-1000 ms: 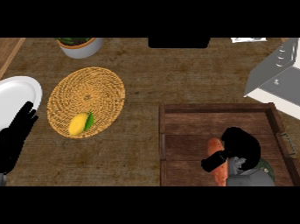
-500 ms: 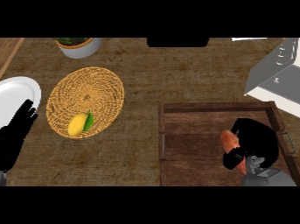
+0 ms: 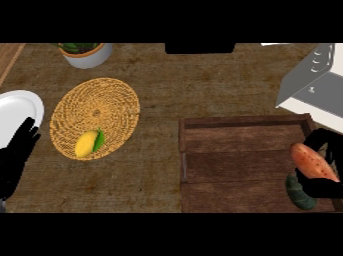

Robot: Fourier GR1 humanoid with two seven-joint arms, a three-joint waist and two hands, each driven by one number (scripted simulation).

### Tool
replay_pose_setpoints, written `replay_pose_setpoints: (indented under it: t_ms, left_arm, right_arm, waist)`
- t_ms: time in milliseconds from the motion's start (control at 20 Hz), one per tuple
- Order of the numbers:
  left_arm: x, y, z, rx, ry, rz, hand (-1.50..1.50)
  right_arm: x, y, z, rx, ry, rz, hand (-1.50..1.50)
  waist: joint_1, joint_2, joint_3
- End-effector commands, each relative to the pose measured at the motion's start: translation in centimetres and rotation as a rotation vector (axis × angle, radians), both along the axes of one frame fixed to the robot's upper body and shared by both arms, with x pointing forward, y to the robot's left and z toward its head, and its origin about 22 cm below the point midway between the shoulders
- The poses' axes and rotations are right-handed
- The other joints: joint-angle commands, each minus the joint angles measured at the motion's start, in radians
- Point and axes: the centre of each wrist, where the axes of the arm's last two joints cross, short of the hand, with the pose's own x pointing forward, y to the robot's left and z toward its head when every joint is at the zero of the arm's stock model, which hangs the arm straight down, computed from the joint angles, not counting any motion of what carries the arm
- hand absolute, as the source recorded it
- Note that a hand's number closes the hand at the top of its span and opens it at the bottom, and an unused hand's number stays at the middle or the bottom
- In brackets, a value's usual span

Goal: Pick the sweet potato from the tray and place it in the tiered shelf

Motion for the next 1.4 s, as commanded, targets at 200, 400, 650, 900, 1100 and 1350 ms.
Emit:
replay_pose_setpoints:
  t_ms: [200,400,650,900,1100,1350]
  left_arm:
    - [-0.2,0.1,-0.2,-0.007,0.008,0.007,0.0]
    - [-0.9,-0.5,0.2,0.009,0.006,0.004,0.0]
    - [-0.5,-0.1,0.5,-0.016,-0.014,0.001,0.0]
    - [-1.0,-0.6,-0.9,-0.012,0.0,-0.021,0.0]
    - [-0.4,-1.3,0.8,-0.002,-0.015,0.0,0.0]
    - [-0.3,-0.6,0.1,-0.006,-0.021,-0.017,0.0]
  right_arm:
    - [-5.5,-4.5,6.2,0.249,-0.177,0.022,1.5]
    - [-6.9,-4.2,8.5,0.394,-0.267,-0.005,1.5]
    - [-10.7,-6.8,12.9,0.37,-0.346,-0.006,1.5]
    - [-11.3,-6.6,16.4,0.406,-0.443,-0.037,1.5]
    - [-11.6,-8.9,20.0,0.372,-0.51,-0.097,1.5]
    - [-11.5,-6.9,22.7,0.217,-0.486,-0.209,1.5]
  waist:
    - [-0.011,-0.002,-0.001]
    - [0.008,-0.001,-0.001]
    - [0.003,0.0,-0.001]
    - [0.014,0.002,-0.002]
    - [0.016,0.002,-0.001]
    - [0.02,0.004,-0.002]
